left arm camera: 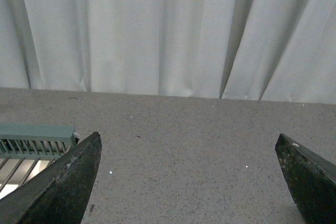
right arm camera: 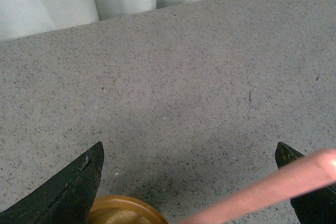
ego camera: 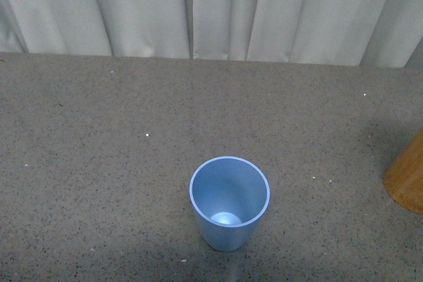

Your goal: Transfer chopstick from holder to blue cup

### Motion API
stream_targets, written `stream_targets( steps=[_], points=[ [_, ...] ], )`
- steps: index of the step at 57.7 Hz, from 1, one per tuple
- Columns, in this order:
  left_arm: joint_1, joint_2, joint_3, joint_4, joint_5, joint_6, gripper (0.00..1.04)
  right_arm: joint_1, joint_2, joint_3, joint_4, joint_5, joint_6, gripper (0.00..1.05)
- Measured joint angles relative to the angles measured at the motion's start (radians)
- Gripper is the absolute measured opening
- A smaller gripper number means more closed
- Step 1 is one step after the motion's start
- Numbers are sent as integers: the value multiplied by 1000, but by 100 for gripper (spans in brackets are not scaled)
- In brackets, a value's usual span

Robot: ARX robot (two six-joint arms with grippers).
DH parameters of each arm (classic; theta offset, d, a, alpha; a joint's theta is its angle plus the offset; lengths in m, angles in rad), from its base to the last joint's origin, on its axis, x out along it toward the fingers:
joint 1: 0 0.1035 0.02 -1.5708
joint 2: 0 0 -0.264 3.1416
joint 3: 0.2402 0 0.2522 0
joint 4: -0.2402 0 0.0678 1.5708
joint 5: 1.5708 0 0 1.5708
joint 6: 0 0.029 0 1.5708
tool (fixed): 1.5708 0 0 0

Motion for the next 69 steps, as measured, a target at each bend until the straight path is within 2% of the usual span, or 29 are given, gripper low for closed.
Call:
stream_targets(
  steps=[6, 9, 23, 34, 38, 69],
  points=[
    [0, 0, 0, 0, 0, 0, 98, -5, 26, 4, 8, 8, 11, 95],
    [0, 0, 0, 0, 0, 0, 98, -6, 37, 4, 13, 12, 16, 89],
    [0, 0, 0, 0, 0, 0, 98, -9, 60, 4, 36, 19, 28, 54],
    [0, 0, 0, 0, 0, 0, 98, -5, 61, 4, 47, -6, 42, 11],
    [0, 0, 0, 0, 0, 0, 98, -5, 59, 5, 58, -20, 61, 1],
    [0, 0, 0, 0, 0, 0, 98, 3, -20, -15, 61, -35, 94, 1]
  ],
)
